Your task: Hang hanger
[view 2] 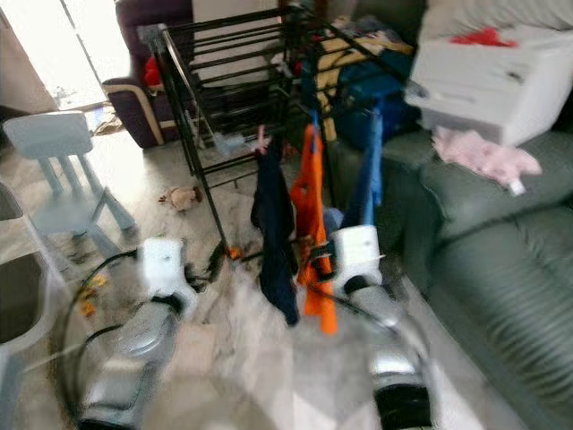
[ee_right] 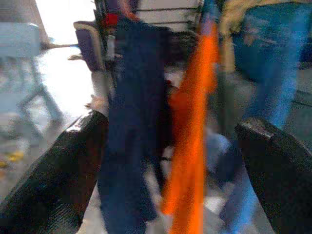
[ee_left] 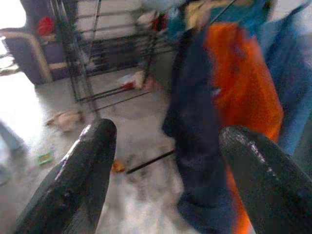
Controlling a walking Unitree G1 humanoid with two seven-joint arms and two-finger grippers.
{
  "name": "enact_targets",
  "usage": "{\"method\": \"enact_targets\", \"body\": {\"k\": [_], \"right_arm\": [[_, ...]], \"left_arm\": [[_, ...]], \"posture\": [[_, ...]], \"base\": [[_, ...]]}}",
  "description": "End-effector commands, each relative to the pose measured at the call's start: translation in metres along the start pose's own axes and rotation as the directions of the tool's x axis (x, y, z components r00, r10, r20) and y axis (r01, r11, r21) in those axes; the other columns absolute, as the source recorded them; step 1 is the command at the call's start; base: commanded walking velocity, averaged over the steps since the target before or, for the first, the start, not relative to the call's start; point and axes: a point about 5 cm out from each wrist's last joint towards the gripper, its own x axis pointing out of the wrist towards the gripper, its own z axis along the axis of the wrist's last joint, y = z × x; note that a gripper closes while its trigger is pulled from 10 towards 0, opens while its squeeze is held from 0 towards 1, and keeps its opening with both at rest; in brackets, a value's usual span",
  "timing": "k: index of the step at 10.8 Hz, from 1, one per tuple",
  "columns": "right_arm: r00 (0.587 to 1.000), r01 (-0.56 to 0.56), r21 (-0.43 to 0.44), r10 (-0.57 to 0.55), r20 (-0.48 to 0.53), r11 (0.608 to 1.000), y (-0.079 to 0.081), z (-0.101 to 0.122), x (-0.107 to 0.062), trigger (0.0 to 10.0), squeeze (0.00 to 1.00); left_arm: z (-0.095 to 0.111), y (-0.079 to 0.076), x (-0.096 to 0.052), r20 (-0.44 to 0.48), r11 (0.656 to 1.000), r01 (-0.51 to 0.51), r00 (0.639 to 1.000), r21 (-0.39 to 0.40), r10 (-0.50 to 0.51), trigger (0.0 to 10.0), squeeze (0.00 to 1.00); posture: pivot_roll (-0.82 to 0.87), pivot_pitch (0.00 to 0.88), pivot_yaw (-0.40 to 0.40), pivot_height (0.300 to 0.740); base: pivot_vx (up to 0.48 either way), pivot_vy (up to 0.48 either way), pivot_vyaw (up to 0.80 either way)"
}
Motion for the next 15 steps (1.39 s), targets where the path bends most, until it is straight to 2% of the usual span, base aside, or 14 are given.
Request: {"method": "enact_targets", "body": {"k": [1,3,9,12,15], "right_arm": [[1.0,0.019,-0.016,-0.019,-0.007,1.0,-0.009,0.0005,-0.0014,10.0,0.0],[1.0,0.016,-0.016,-0.016,-0.008,1.0,-0.0092,0.0005,-0.0016,10.0,0.0],[0.999,-0.019,-0.018,0.018,-0.031,1.0,-0.0048,-0.003,-0.0021,10.0,0.0],[0.999,-0.013,-0.022,0.013,-0.034,1.0,-0.0056,-0.0038,-0.002,10.0,0.0],[0.999,0.007,-0.033,-0.008,-0.038,0.999,-0.0076,-0.004,-0.0011,10.0,0.0]], "left_arm": [[0.0041,-0.0081,0.0023,0.013,1.0,0.016,1.0,-0.003,-0.016,10.0,0.0],[0.0035,-0.0089,0.0025,0.009,1.0,0.015,1.0,-0.004,-0.015,10.0,0.0],[0.0046,-0.0106,0.0041,0.013,0.999,0.02,1.0,-0.031,-0.019,10.0,0.0],[0.0051,-0.0125,0.0031,0.018,0.999,0.036,0.999,-0.024,-0.036,10.0,0.0],[0.005,-0.0144,0.0039,0.012,0.999,0.04,0.999,-0.037,-0.039,10.0,0.0]], "posture": [[-0.1,0.0,0.073,0.74],[-0.1,0.0,0.071,0.74],[-0.1,0.0,0.071,0.74],[-0.1,0.0,0.069,0.74],[-0.09,0.0,0.068,0.74]], "base": [[0.442,0.0,0.0],[0.431,0.0,0.0],[0.35,0.318,0.0],[0.0,0.475,0.0],[0.0,0.0,0.0]]}}
